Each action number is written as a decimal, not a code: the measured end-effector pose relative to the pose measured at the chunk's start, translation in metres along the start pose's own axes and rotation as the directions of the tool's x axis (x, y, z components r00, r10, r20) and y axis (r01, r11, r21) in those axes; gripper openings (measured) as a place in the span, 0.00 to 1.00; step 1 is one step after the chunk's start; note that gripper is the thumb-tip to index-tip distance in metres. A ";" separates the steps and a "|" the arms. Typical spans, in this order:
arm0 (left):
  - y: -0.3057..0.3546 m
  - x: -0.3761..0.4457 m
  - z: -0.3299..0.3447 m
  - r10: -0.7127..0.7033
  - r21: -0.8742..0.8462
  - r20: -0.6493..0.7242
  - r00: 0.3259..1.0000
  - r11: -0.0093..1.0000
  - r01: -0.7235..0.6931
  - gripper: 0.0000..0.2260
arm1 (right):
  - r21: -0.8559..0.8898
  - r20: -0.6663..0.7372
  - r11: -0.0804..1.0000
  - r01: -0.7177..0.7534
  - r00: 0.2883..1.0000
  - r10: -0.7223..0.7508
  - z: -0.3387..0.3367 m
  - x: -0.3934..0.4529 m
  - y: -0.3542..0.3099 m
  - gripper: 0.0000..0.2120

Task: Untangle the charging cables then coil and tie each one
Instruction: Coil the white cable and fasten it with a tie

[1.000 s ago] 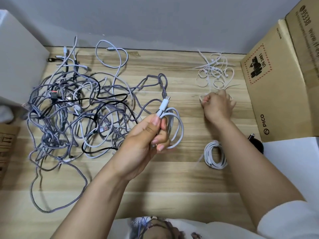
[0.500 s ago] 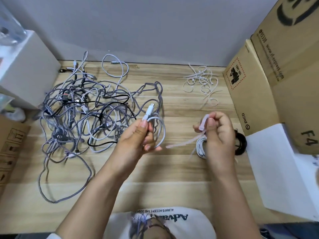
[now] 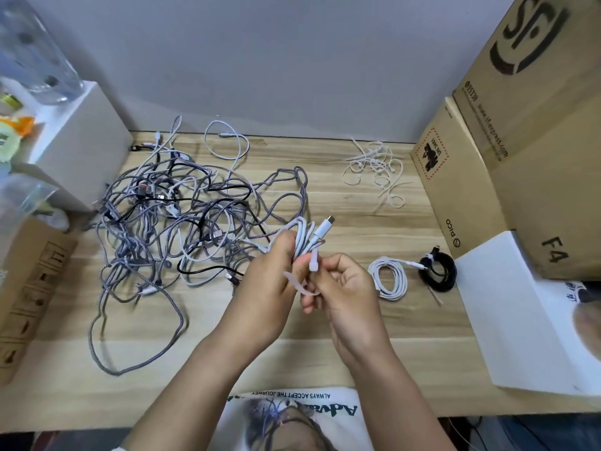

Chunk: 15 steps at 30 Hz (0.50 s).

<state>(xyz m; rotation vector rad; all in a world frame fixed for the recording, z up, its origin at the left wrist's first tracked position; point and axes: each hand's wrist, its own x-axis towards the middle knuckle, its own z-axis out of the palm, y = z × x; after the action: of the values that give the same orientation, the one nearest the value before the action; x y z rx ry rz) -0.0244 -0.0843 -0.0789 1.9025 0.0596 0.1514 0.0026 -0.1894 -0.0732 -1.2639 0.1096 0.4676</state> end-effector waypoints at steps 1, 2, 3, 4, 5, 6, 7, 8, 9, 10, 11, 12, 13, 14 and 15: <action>0.000 -0.001 -0.001 0.013 0.079 -0.016 1.000 0.997 -0.011 0.06 | -0.020 -0.005 1.000 0.004 1.000 -0.004 -0.001 -0.001 0.001 0.08; -0.002 -0.002 -0.002 0.021 0.135 -0.021 1.000 0.991 -0.018 0.05 | -0.048 -0.008 0.999 0.007 1.000 -0.008 -0.002 -0.002 0.001 0.10; -0.005 -0.003 -0.002 0.026 0.167 -0.027 0.999 0.986 -0.021 0.05 | -0.078 -0.009 0.997 0.012 1.000 -0.013 -0.003 -0.002 0.001 0.11; -0.006 -0.003 -0.002 0.029 0.178 -0.036 0.999 0.984 -0.022 0.06 | -0.098 -0.001 0.995 0.010 1.000 -0.010 -0.004 -0.002 0.000 0.11; -0.007 -0.004 -0.002 0.031 0.180 -0.046 0.998 0.983 -0.022 0.07 | -0.096 0.020 0.995 0.001 1.000 0.001 -0.005 -0.002 -0.001 0.11; -0.005 -0.004 -0.001 0.035 0.178 -0.051 0.998 0.984 -0.025 0.08 | -0.065 0.055 0.998 -0.022 0.998 0.026 -0.006 -0.002 -0.003 0.09; -0.003 -0.005 -0.001 0.040 0.182 -0.051 0.998 0.983 -0.030 0.08 | -0.001 0.103 0.998 -0.068 0.992 0.068 -0.008 -0.002 -0.004 0.07; -0.001 -0.006 0.000 0.050 0.197 -0.046 0.998 0.980 -0.040 0.08 | 0.078 0.159 0.988 -0.136 0.980 0.122 -0.010 -0.002 -0.005 0.05; 0.001 -0.007 0.000 0.061 0.215 -0.040 0.997 0.975 -0.051 0.08 | 0.157 0.214 0.963 -0.217 0.960 0.181 -0.011 -0.002 -0.005 0.04; 0.002 -0.007 0.000 0.070 0.234 -0.033 0.997 0.970 -0.060 0.08 | 0.229 0.265 0.925 -0.304 0.934 0.241 -0.013 -0.001 -0.006 0.05; 0.001 -0.008 -0.001 0.082 0.257 -0.026 0.996 0.964 -0.073 0.08 | 0.294 0.316 0.874 -0.386 0.902 0.293 -0.016 0.000 -0.004 0.09; 0.001 -0.007 -0.001 0.092 0.280 -0.021 0.996 0.956 -0.083 0.09 | 0.365 0.377 0.807 -0.465 0.866 0.329 -0.018 0.002 -0.004 0.14; 0.000 -0.007 -0.001 0.092 0.299 -0.017 0.996 0.951 -0.083 0.09 | 0.434 0.433 0.733 -0.524 0.835 0.340 -0.021 0.004 -0.002 0.18; 0.000 -0.008 -0.001 0.088 0.308 -0.016 0.996 0.948 -0.079 0.09 | 0.462 0.463 0.694 -0.553 0.817 0.343 -0.022 0.005 -0.002 0.19; 0.001 -0.008 -0.002 0.085 0.308 -0.017 0.996 0.948 -0.076 0.09 | 0.444 0.458 0.710 -0.546 0.820 0.344 -0.023 0.005 -0.001 0.16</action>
<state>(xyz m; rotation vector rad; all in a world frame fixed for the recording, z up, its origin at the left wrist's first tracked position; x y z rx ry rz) -0.0325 -0.0838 -0.0784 2.2155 0.0266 0.2374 0.0113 -0.2097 -0.0809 -0.5381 0.2476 1.0044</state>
